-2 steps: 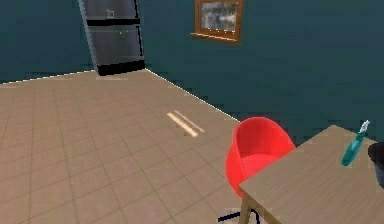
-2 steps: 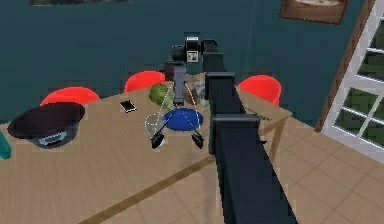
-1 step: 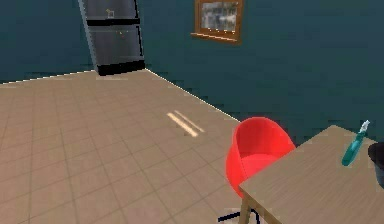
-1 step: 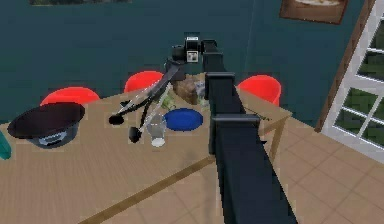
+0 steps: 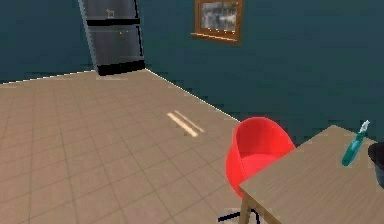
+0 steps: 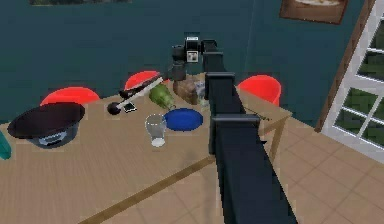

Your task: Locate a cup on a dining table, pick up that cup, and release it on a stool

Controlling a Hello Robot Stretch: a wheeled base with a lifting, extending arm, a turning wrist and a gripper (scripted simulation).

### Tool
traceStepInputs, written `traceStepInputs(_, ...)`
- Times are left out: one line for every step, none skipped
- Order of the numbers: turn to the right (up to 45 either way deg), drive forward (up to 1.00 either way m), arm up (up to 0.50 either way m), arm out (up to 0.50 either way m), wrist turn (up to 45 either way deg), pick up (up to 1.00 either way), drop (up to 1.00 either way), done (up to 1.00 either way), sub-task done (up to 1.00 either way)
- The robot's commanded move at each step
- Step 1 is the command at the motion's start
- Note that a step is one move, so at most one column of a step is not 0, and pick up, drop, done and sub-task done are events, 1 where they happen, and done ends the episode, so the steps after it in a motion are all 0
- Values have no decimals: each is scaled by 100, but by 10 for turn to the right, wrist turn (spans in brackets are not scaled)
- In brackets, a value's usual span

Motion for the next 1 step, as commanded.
traceStepInputs(0, 0, 0, 0, 450, 0, 0, 0, 0)
